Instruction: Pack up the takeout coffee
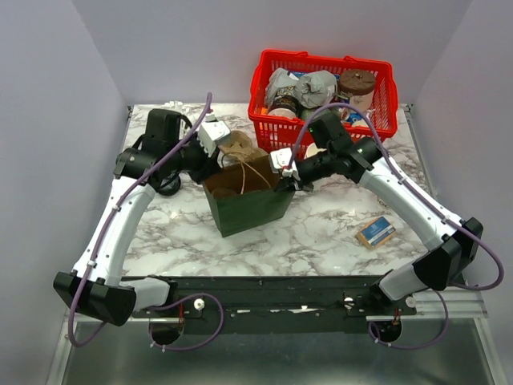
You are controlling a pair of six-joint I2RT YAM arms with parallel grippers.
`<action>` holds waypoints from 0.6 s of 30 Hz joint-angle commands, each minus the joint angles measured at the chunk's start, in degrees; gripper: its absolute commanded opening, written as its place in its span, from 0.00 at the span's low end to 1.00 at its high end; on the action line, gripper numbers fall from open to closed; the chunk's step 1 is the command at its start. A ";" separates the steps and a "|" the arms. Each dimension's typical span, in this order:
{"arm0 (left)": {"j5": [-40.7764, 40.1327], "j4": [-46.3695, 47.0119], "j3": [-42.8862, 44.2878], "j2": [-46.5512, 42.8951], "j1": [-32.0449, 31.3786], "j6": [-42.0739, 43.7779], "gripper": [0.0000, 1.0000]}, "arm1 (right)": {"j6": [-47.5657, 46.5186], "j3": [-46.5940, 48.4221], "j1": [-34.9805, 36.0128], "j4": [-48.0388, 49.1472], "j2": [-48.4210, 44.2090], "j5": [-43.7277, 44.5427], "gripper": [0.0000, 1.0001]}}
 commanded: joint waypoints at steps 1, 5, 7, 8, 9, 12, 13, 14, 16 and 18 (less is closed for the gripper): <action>10.22 -6.43 4.68 1.37 0.91 1.79 0.00 | 2.72 3.94 0.40 -0.09 -1.99 -2.64 0.01; 12.07 -7.49 11.77 2.60 1.09 -0.31 0.00 | 5.62 10.88 0.40 -0.96 -2.08 -4.58 0.01; 11.72 -8.19 15.39 3.22 1.35 -1.63 0.00 | 6.07 14.73 0.40 -1.06 -2.43 -6.16 0.01; 11.37 -8.11 18.54 3.66 1.35 -2.33 0.00 | 6.25 15.89 0.40 -1.32 -2.69 -6.77 0.01; 10.76 -7.67 20.05 3.75 1.44 -3.47 0.00 | 6.51 16.95 0.40 -1.23 -2.87 -7.65 0.01; 5.23 -3.11 24.19 2.79 1.53 -7.78 0.22 | 9.23 20.81 0.40 -0.53 -3.22 -8.53 0.01; 2.60 -1.88 24.89 2.52 1.70 -8.40 0.34 | 9.76 21.69 0.40 -0.53 -3.14 -8.62 0.01; 1.36 0.40 26.38 1.91 1.62 -9.53 0.41 | 10.37 23.53 0.49 -0.62 -3.14 -8.71 0.01; -0.84 2.34 27.79 1.82 1.88 -10.51 0.57 | 10.73 24.95 0.40 -0.70 -2.96 -8.63 0.01; -3.92 3.32 29.46 1.73 2.05 -11.91 0.71 | 10.56 25.83 0.40 -0.70 -2.96 -8.45 0.01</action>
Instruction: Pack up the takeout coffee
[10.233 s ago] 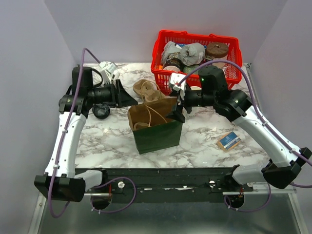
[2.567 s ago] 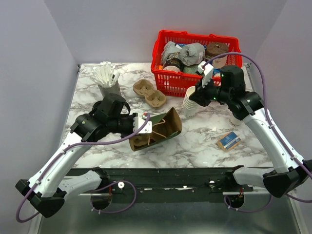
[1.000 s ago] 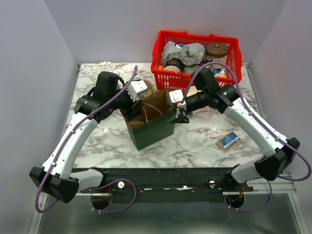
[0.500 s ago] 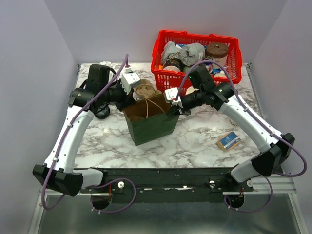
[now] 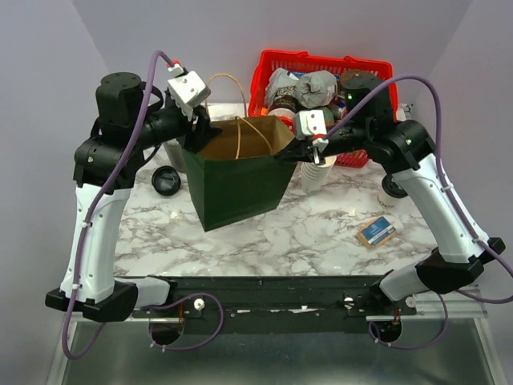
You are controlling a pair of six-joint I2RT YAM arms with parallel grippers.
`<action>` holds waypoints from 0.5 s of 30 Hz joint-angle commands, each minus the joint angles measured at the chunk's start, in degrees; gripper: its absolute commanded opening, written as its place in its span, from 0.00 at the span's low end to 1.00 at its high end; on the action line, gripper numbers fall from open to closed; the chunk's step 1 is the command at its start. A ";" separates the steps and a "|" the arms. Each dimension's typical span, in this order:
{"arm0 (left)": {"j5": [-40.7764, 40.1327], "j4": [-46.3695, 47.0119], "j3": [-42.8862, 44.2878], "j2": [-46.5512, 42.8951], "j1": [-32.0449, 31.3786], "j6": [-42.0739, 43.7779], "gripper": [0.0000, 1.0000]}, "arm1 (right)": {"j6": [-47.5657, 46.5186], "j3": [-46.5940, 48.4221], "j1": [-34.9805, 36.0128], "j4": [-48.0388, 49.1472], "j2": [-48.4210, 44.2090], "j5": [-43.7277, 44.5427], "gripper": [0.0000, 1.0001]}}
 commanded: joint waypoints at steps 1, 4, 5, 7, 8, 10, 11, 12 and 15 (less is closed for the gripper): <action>-8.23 4.65 3.28 -0.83 0.81 -4.90 0.72 | 1.64 3.12 0.38 1.50 -1.39 -3.25 0.01; -8.94 5.44 2.94 -1.36 1.07 -5.86 0.77 | 0.85 0.23 0.38 1.68 -1.91 -3.25 0.01; -8.94 5.88 2.24 -1.53 1.25 -6.13 0.78 | 1.11 -0.65 0.47 2.11 -2.00 -3.33 0.01; -8.59 5.89 1.36 -1.71 1.25 -6.57 0.82 | 1.55 -3.19 0.64 2.56 -2.35 -3.42 0.01; -8.41 5.80 0.05 -1.97 1.25 -6.83 0.85 | 2.07 -3.99 0.90 3.08 -2.53 -3.42 0.01; -7.54 5.45 -1.89 -2.41 1.25 -6.58 0.89 | 2.77 -6.00 1.17 3.79 -2.70 -3.51 0.01; -7.45 6.14 -5.12 -3.54 1.34 -6.75 0.90 | 2.95 -6.89 1.43 4.48 -2.71 -3.51 0.01; -7.44 6.85 -6.98 -4.16 1.34 -7.01 0.91 | 3.04 -7.94 1.52 4.75 -2.79 -3.25 0.01; -7.18 10.19 -15.06 -6.98 1.34 -7.45 0.98 | 2.07 -18.02 1.61 6.50 -3.23 -1.15 0.16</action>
